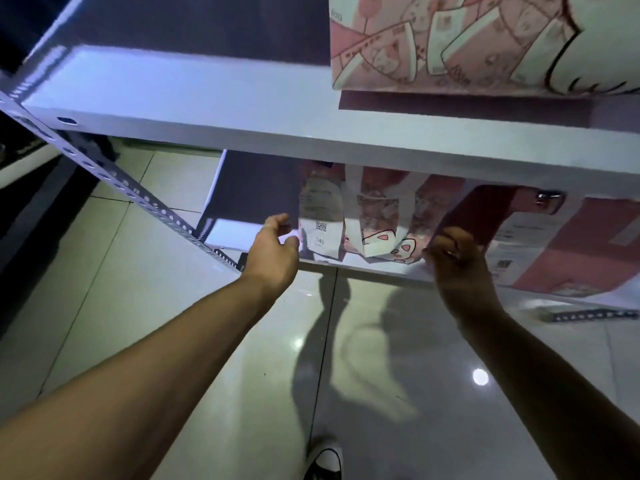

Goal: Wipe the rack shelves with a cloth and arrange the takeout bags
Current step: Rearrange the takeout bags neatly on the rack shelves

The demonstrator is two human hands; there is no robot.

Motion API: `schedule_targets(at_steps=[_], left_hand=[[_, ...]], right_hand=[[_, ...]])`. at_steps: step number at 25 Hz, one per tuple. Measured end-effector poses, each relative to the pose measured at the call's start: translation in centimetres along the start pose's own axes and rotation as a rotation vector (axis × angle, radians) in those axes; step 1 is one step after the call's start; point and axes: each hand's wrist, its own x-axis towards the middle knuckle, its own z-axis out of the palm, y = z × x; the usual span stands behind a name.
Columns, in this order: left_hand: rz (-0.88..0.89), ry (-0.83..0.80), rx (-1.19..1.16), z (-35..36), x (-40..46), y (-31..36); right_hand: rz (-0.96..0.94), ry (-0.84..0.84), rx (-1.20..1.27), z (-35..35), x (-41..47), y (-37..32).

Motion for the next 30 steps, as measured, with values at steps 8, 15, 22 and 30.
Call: schedule_targets(at_steps=[8,15,22,30], left_hand=[[0.022,-0.111,-0.032,1.5,4.9,-0.2],[0.053,-0.071,-0.172,0.7,2.8,-0.6],[-0.055,0.023,-0.217,-0.6,-5.1,-0.4],[-0.098,0.002,-0.274,-4.6,-20.2,2.0]], right_hand=[[0.171,0.021,0.039,2.9,3.8,2.0],[0.083,0.194,0.180,1.2,0.7,1.7],[0.146,0.233,0.283,-1.7,-6.8,-0.9],[0.202,0.208,0.269,-9.4,-19.0,-3.8]])
